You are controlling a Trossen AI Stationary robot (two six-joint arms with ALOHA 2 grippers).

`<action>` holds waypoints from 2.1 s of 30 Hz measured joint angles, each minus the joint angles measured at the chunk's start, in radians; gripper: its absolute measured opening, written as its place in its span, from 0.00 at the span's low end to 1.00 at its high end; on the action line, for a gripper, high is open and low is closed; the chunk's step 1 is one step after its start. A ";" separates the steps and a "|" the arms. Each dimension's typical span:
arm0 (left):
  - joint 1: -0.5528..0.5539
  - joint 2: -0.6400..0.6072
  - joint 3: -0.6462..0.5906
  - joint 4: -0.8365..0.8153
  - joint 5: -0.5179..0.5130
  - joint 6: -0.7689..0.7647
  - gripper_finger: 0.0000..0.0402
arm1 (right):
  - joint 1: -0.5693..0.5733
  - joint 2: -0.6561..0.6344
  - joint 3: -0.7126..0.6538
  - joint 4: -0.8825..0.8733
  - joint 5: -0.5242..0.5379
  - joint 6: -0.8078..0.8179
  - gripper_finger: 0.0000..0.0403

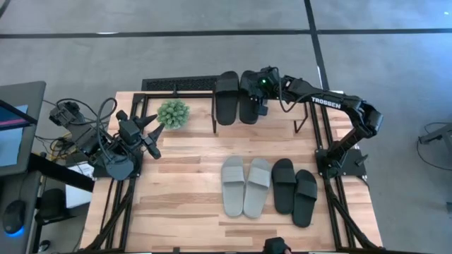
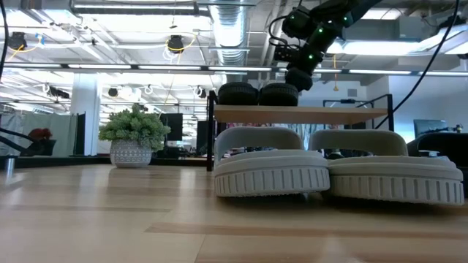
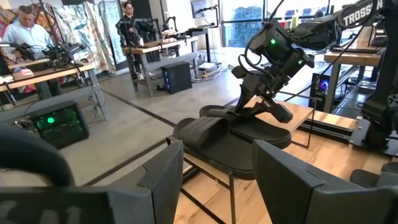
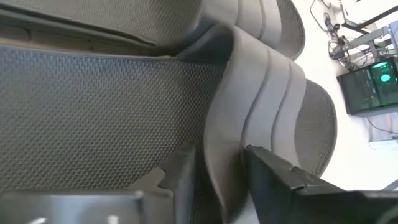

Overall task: Pick and place slides into the shelf
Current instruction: Put the left black slide on the shelf

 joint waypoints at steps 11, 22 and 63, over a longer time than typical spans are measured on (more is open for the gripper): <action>0.000 0.000 0.000 0.003 0.002 0.000 0.45 | 0.017 -0.053 -0.003 -0.049 0.027 0.010 0.49; 0.000 0.004 0.000 0.003 0.002 0.000 0.45 | 0.027 -0.085 -0.004 -0.054 0.037 0.007 0.48; 0.000 0.066 0.000 0.003 0.003 -0.018 0.45 | 0.043 -0.054 -0.001 0.032 0.112 -0.104 0.02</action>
